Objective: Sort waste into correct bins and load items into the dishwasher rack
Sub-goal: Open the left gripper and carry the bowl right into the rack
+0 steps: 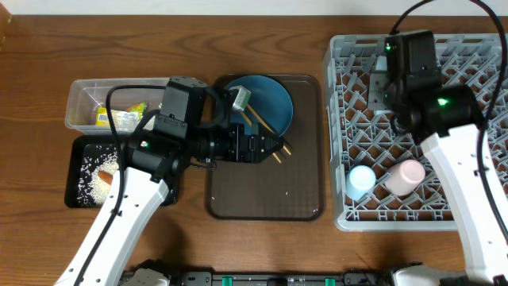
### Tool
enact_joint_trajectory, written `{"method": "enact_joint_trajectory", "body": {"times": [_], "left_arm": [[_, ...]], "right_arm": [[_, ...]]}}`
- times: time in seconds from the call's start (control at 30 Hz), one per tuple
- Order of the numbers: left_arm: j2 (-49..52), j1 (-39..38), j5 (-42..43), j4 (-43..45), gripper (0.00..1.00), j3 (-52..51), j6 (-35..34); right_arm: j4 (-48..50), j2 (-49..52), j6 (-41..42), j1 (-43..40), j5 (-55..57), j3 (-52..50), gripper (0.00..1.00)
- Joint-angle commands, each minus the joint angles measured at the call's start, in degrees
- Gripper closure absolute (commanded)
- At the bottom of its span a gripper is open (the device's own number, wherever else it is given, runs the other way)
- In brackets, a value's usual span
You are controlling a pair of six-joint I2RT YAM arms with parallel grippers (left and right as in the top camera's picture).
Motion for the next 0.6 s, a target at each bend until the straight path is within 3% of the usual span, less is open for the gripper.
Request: {"method": "enact_joint_trajectory", "body": {"times": [0.0, 0.3, 0.57], "left_arm": [[-0.20, 0.24, -0.11, 0.07, 0.05, 1.33, 0.94], [-0.20, 0.26, -0.11, 0.07, 0.05, 1.33, 0.94], [-0.20, 0.24, -0.11, 0.07, 0.05, 1.33, 0.94]], "right_arm": [[1.75, 3.96, 1.07, -0.33, 4.83, 0.48, 0.50], [9.66, 12.81, -1.49, -2.29, 8.59, 0.48, 0.48], [13.64, 16.06, -1.55, -3.87, 2.75, 0.48, 0.48]]}}
